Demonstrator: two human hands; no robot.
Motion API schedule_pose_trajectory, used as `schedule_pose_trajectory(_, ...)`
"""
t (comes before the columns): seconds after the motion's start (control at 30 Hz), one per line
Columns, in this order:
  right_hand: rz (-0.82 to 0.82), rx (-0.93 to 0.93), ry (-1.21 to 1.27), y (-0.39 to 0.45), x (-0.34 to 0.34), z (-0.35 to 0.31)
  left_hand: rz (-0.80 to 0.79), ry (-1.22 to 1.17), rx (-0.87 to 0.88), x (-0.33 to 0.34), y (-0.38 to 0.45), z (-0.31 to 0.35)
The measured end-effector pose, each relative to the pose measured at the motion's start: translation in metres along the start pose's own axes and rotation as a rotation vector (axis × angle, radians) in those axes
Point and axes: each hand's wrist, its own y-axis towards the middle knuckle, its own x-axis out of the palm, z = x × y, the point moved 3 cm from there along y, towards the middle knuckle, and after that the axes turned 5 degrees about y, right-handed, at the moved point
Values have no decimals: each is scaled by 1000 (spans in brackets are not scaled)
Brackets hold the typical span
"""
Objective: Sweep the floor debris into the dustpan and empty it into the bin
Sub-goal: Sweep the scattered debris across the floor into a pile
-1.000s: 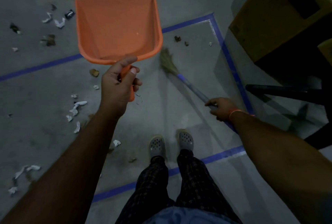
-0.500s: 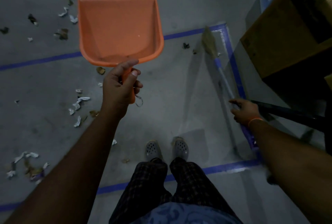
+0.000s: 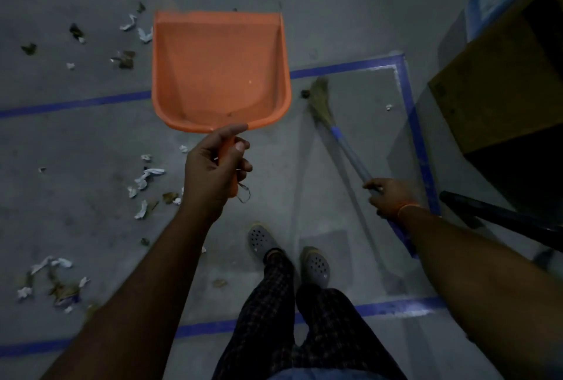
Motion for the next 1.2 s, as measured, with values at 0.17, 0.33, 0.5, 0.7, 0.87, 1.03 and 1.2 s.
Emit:
schedule_pose_trajectory(0.17,-138,-107,-17,5,48,-59,49,-19,-14,-29,14,-3)
schedule_pose_trajectory(0.33,-149,-205,21,4,69,-87,93,-22,-7,-51,30,2)
schedule_pose_trajectory(0.5,32,-202,50,1,47,-69,84,-58,1,-53,40,6)
schedule_pose_trajectory(0.7,228,-22,73,-10,0,-23,54,-74,9,-40,42,6)
schedule_pose_trajectory(0.87,365,139,194,-24,-21,20,37,-70,3,-28,37,6)
schedule_pose_trajectory(1.03,398,229,276,-41,-24,36,33,-63,24,-17,29,8)
schedule_pose_trajectory(1.2,319,278,264,-44,-12,53,36,-68,16,-13,22,4)
